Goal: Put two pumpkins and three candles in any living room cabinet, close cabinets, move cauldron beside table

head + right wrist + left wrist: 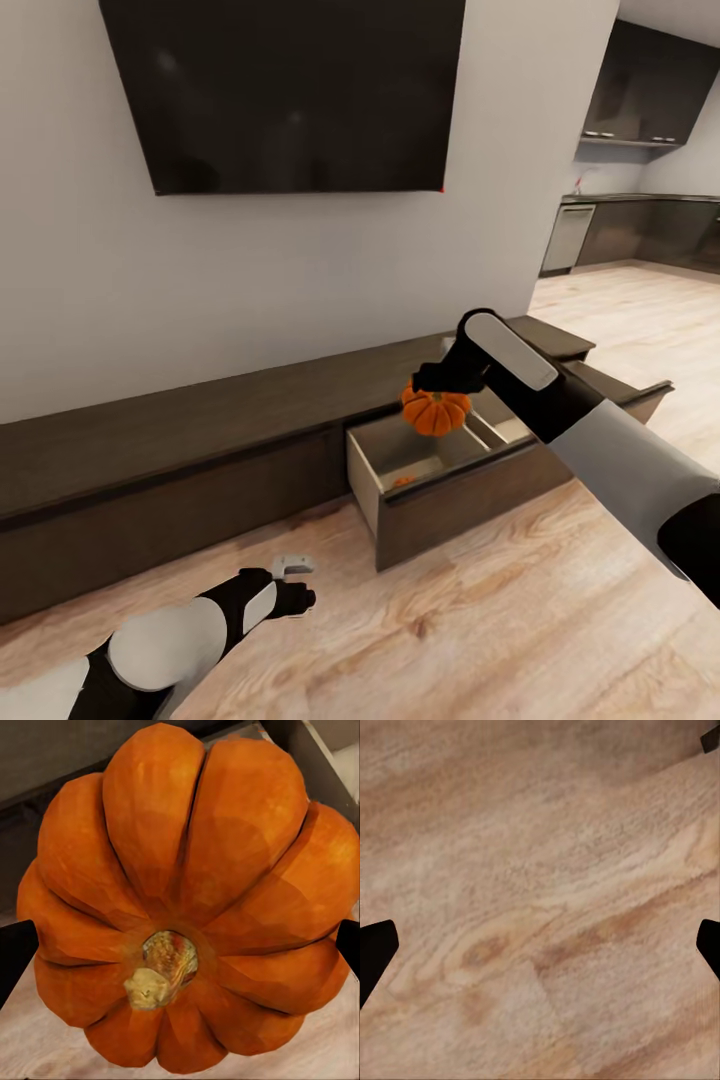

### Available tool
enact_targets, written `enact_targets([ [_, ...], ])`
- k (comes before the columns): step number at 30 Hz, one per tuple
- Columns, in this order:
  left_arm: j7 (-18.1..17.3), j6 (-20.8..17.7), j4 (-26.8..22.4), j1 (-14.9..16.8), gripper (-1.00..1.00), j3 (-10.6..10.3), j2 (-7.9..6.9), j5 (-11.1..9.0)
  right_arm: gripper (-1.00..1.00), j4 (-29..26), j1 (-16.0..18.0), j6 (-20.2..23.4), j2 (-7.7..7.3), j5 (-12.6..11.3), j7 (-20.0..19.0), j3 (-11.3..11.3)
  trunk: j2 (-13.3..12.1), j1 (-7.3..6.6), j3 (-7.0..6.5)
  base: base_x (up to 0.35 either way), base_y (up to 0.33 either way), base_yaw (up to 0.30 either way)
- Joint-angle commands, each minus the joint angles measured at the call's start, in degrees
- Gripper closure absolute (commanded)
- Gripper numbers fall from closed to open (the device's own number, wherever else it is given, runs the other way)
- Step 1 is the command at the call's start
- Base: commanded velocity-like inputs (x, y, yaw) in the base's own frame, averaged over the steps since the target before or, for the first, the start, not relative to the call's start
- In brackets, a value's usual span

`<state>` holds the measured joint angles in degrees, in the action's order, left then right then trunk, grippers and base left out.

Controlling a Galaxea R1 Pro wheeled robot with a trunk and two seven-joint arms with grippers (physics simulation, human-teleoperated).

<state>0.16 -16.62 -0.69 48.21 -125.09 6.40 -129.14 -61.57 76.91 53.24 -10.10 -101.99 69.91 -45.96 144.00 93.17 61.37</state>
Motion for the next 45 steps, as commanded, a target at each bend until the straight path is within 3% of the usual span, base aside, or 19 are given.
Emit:
enact_targets([
  [1,0.0,-0.2,0.0,0.1,-1.00,-0.5,0.01,-0.5,1.00,0.3,0.1,0.3,-0.03,0.1,0.6,-0.1,0.0,0.02,0.06,0.338,0.000,0.000],
  [6,-0.5,-1.5,-0.1,0.1,-1.00,-0.5,0.01,-0.5,1.00,2.7,0.1,0.7,0.00,0.3,-0.2,0.5,0.0,0.02,0.06,0.341,0.011,0.000],
  [10,-6.8,-4.4,0.0,0.1,-1.00,-0.7,-0.32,0.5,1.00,5.5,0.1,1.1,0.11,0.1,-1.9,0.4,0.0,0.02,0.06,0.342,0.067,0.000],
  [12,-12.1,-5.8,0.0,0.1,-1.00,-0.7,-0.98,3.3,1.00,6.1,0.1,1.2,0.14,0.1,-2.9,0.4,0.0,0.02,0.06,0.342,0.083,0.000],
  [13,-16.5,-8.1,0.0,0.1,-1.00,-0.8,-1.37,8.0,1.00,6.4,0.1,1.3,0.10,0.2,-3.5,0.4,0.0,0.02,0.06,0.331,0.108,0.000],
  [14,-17.3,-9.0,0.1,0.1,-1.00,-0.8,-1.46,9.3,1.00,6.5,0.1,1.3,0.09,0.2,-3.6,0.4,0.0,0.02,0.06,0.317,0.112,0.000],
  [16,-18.4,-10.6,0.1,0.1,-1.00,-0.8,-1.66,11.1,1.00,6.6,0.1,1.3,0.14,0.2,-3.7,0.3,0.0,0.02,0.06,0.299,0.117,0.000],
  [19,-18.7,-11.0,0.0,0.1,-1.00,-0.8,-1.72,12.0,1.00,7.3,0.1,1.3,0.16,0.1,-3.8,0.3,0.0,0.02,0.06,0.288,0.120,0.000],
  [25,-20.0,-11.2,-0.1,0.1,-1.00,-0.8,-1.68,15.4,1.00,12.6,0.1,3.7,0.22,-1.3,-5.5,0.4,0.0,0.02,0.06,0.199,0.081,0.000],
  [27,-22.3,-11.2,-0.2,0.1,-1.00,-0.8,-1.51,18.6,1.00,15.5,0.1,4.7,0.31,-2.7,-5.7,0.4,0.0,0.02,0.06,0.041,0.016,0.000],
  [31,-25.3,-11.1,-0.3,0.1,-1.00,-0.7,-1.35,23.0,1.00,16.8,0.1,5.2,0.02,-6.6,-5.1,0.3,0.0,0.02,0.06,0.016,0.006,0.000],
  [36,-27.0,-11.1,-0.3,0.1,-1.00,-0.7,-1.20,24.8,1.00,17.3,0.1,5.9,-0.16,-10.5,-2.4,0.0,0.0,0.02,0.06,0.003,0.001,0.000],
  [40,-30.7,-11.1,-0.4,0.1,-1.00,-0.7,-1.06,25.3,1.00,17.7,0.1,6.0,-0.25,-11.3,-1.7,-0.3,0.1,0.10,0.72,0.000,0.000,0.000],
  [45,-33.9,-11.1,-0.4,0.0,-1.00,-0.8,-1.04,25.6,1.00,18.8,0.1,6.0,-0.26,-11.5,-1.9,-3.2,0.1,0.23,1.83,0.000,0.000,0.000],
])
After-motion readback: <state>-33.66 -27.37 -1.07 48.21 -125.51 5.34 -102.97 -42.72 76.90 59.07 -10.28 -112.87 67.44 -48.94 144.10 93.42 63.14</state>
